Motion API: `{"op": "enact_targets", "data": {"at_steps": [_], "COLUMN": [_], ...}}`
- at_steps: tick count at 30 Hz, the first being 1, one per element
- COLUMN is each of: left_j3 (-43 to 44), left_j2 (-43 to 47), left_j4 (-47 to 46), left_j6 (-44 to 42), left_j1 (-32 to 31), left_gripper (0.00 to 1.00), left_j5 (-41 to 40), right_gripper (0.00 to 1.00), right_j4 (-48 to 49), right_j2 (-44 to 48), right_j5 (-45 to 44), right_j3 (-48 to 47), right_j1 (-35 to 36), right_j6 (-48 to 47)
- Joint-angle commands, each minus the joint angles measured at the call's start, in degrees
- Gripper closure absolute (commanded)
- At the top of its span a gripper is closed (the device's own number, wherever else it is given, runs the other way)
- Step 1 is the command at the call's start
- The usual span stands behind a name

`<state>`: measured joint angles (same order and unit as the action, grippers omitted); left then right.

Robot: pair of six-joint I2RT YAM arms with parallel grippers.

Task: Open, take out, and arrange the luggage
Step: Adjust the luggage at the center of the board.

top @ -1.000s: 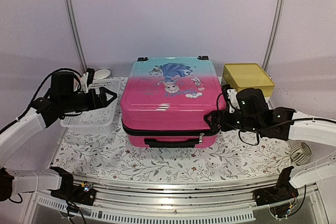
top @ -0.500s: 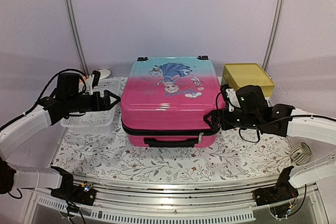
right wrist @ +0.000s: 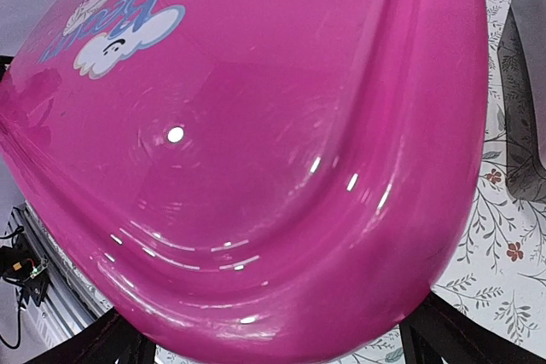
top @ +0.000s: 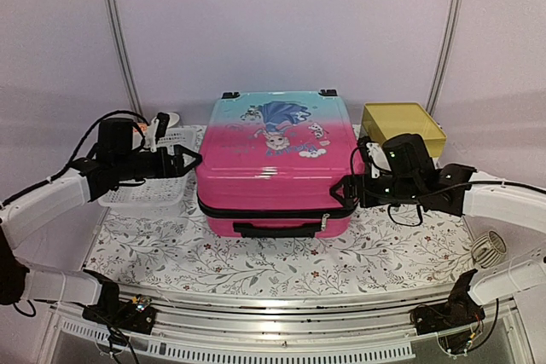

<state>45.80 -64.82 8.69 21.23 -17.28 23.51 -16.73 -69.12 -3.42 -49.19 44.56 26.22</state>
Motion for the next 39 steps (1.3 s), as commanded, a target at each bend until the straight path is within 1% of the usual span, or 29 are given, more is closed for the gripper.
{"op": "enact_targets", "data": {"at_steps": [1,18,25,30,39], "left_j3": [-1.7,-2.9,-3.3,-4.5,-5.9], "left_j2": [-2.3,-6.9,-6.4,-5.3,-4.8], "left_j4": [-0.6,-3.8,-5.0,-7.9,-14.8], "left_j6": [0.3,3.6,5.3,8.5,14.0], "left_j1": [0.2,-0.8,-4.2,-7.9,-13.3], "left_gripper": [0.02,0.02,0.02,0.02,0.02], "left_j5": [4.0,12.1,13.1,13.9,14.2], "right_gripper": [0.01,0.01,0.01,0.01,0.01], "right_j4": [4.7,4.6,4.7,4.5,3.8], "right_j2": [-2.0,-1.6,-0.7,0.1,1.1], "right_j5": [1.0,2.1,1.3,0.5,2.1], "right_j3": [-1.4,-1.3,-1.0,-0.6,-0.8], "right_j1": [-2.1,-3.5,-3.8,-4.8,-11.7], "right_j6": [2.6,3.7,3.2,2.2,-0.8]}}
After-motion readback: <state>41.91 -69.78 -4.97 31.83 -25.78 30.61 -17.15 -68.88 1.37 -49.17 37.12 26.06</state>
